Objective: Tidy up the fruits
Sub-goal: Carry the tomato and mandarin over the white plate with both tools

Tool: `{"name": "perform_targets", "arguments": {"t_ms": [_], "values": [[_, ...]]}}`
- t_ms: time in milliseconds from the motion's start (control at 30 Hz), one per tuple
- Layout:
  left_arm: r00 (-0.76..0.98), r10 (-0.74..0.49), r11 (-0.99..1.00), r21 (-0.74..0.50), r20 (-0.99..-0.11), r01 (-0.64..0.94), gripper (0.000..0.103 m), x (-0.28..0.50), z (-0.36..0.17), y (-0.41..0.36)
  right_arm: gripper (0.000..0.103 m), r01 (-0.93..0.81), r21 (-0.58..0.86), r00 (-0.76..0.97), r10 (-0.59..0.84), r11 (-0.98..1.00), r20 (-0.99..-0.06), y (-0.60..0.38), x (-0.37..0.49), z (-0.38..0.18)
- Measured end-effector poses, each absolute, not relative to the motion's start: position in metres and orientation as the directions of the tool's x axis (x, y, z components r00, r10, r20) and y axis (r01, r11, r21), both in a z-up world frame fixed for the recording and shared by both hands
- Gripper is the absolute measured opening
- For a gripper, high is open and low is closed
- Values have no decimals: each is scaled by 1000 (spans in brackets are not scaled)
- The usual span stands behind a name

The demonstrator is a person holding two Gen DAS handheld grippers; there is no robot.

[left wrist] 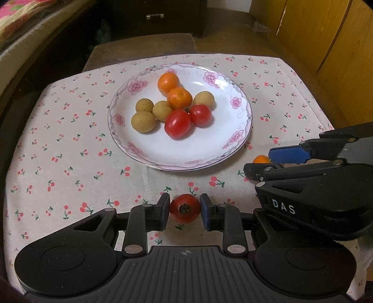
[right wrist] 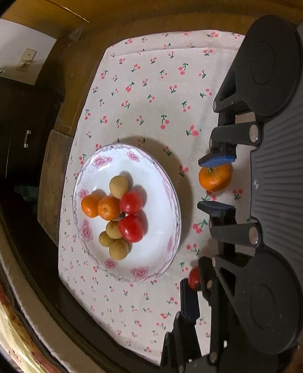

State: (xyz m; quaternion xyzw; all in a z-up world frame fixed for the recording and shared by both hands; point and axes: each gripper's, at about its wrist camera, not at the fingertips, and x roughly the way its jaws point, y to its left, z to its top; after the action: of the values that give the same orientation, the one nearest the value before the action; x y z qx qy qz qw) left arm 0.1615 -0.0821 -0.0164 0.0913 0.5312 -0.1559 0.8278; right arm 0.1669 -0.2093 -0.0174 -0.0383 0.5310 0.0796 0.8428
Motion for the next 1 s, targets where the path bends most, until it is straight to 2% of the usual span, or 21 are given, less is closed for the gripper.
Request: {"name": "perform_targets", "arguments": {"t_ms": [100, 333, 500, 700, 1000], "values": [[382, -162, 934, -16, -910, 357, 36, 161, -17, -83, 41, -173, 1, 415, 74, 985, -907, -210, 168, -22], [382, -161, 934, -15, -910, 357, 36, 162, -18, -83, 41, -148, 3, 403, 63, 989, -913, -218, 171, -34], [378, -158, 932, -12, -912, 362, 36, 162, -20, -85, 30, -130, 23, 415, 75, 991, -907, -222, 173, -34], [354, -130, 934, 5, -926, 356, 36, 162, -34, -87, 29, -146, 16, 420, 77, 989, -904, -218, 174, -34], [390, -139, 939, 3, -910, 344, 35, 159, -24, -84, 29, -172, 10, 439, 85, 985, -895, -215, 167, -24]]}}
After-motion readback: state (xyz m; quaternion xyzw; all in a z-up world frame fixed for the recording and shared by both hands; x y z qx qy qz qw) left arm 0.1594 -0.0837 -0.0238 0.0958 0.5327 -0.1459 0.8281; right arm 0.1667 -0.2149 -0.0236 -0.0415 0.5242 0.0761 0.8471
